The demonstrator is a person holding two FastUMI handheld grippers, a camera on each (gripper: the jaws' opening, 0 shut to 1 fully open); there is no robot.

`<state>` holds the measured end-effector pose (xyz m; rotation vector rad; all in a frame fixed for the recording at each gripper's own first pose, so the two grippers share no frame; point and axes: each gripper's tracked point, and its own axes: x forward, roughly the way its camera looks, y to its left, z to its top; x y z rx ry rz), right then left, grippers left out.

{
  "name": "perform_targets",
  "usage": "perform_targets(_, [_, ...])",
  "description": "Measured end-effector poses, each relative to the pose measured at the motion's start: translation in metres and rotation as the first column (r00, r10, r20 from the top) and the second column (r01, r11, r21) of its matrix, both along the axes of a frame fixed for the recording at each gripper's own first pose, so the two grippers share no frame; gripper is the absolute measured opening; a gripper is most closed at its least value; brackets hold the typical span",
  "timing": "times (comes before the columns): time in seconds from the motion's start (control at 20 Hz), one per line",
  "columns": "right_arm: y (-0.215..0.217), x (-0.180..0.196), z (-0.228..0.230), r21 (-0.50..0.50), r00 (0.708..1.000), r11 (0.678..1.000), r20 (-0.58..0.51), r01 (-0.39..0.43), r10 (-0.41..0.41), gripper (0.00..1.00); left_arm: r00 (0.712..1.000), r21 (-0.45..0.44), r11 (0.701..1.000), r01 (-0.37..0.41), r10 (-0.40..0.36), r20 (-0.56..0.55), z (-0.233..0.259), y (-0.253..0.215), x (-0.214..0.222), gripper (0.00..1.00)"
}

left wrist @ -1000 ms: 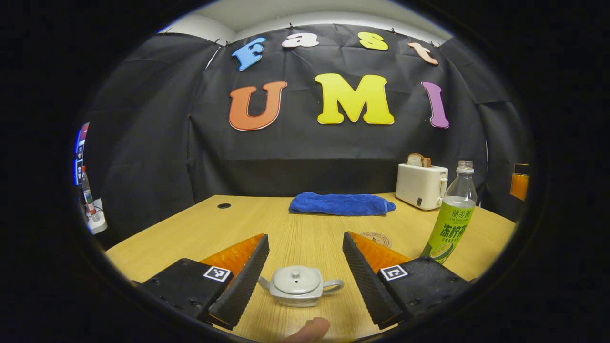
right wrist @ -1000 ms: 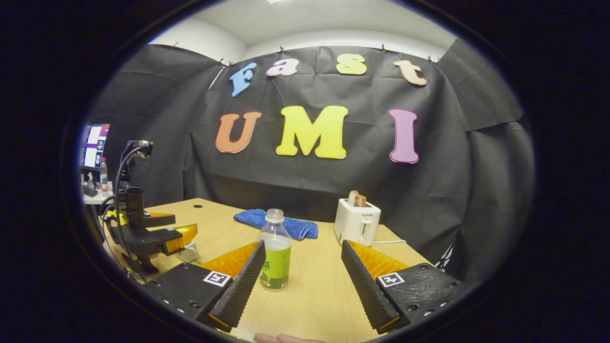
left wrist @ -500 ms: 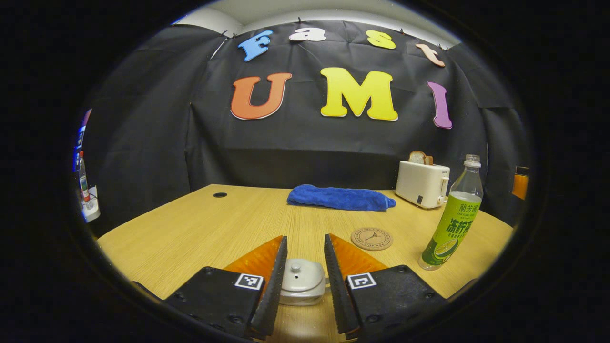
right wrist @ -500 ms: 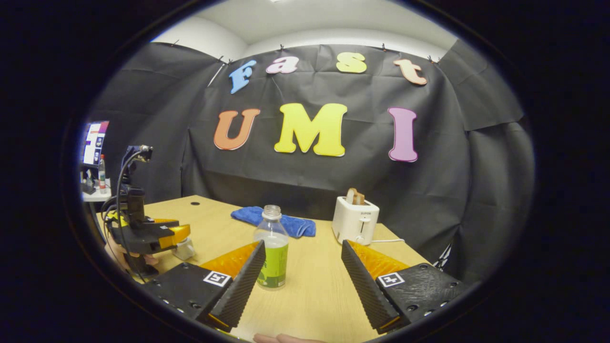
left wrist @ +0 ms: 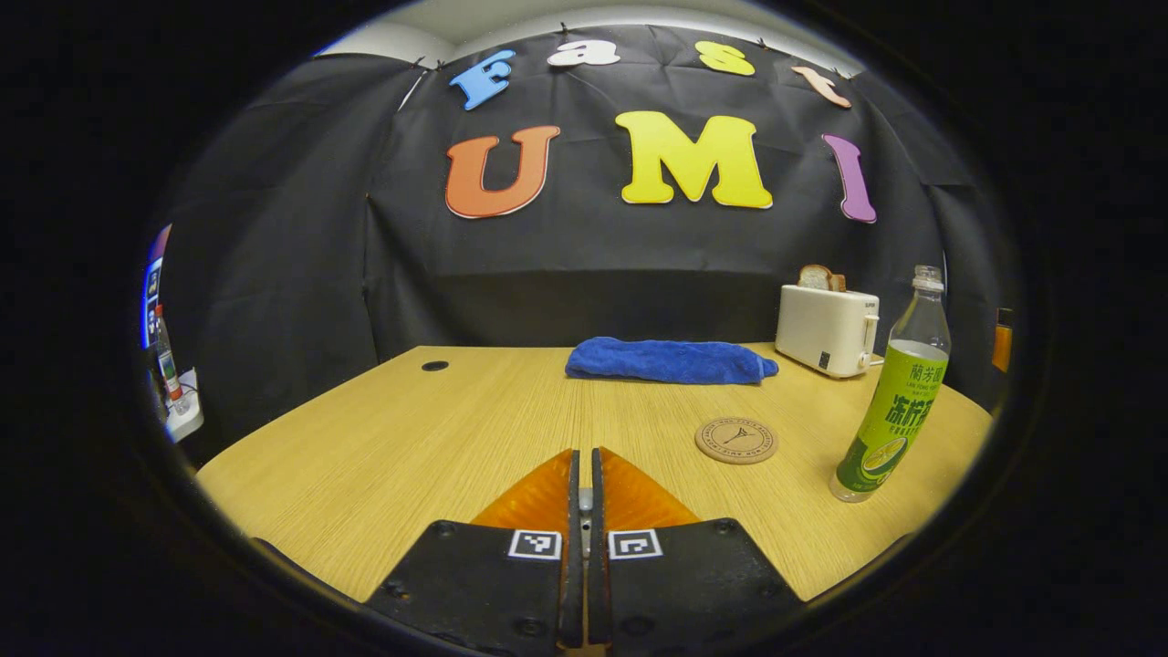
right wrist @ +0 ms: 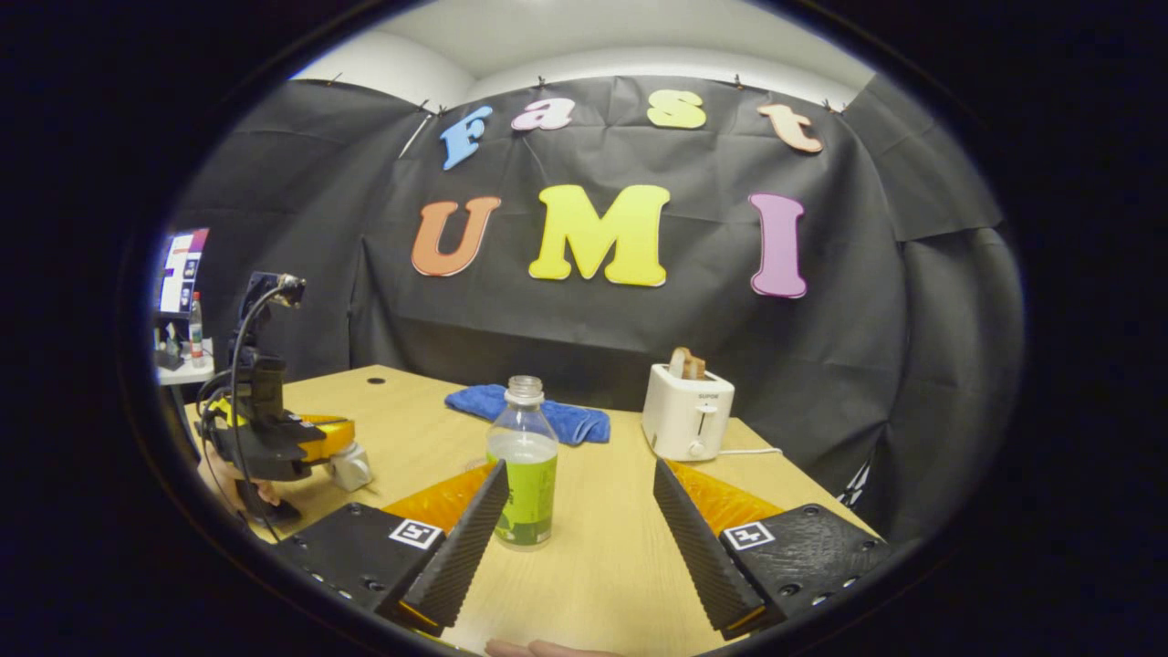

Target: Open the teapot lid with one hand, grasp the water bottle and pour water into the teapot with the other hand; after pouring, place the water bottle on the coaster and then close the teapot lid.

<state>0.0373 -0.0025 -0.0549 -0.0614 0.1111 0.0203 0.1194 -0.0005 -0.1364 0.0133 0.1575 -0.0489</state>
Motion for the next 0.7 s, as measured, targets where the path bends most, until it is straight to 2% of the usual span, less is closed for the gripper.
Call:
perform_targets(0.15, [0.008, 0.005, -0.009, 0.023, 0.999, 1.0, -0.024, -0.021, 0.022, 0.96, 1.0, -0.028, 1.0, -0.005, 0.004, -0.01, 0.003, 0.001, -0.002, 0.03])
perform_targets(0.3, [0.021, 0.013, -0.022, 0.06, 0.999, 0.998, -0.039, -0.023, 0.025, 0.96, 0.999, 0.001, 1.0, -0.009, 0.009, 0.039, 0.023, 0.0, -0.01, 0.03])
perform_targets(0.6, [0.053, 0.043, -0.06, 0.065, 0.995, 0.995, -0.06, -0.071, 0.075, 0.98, 0.994, 0.009, 1.0, -0.001, 0.0, 0.106, 0.067, 0.0, -0.045, 0.03])
perform_targets(0.7, [0.054, 0.056, -0.068, 0.083, 0.996, 0.995, -0.07, -0.056, 0.062, 0.96, 0.993, 0.011, 1.0, -0.008, 0.006, 0.116, 0.078, 0.004, -0.059, 0.03])
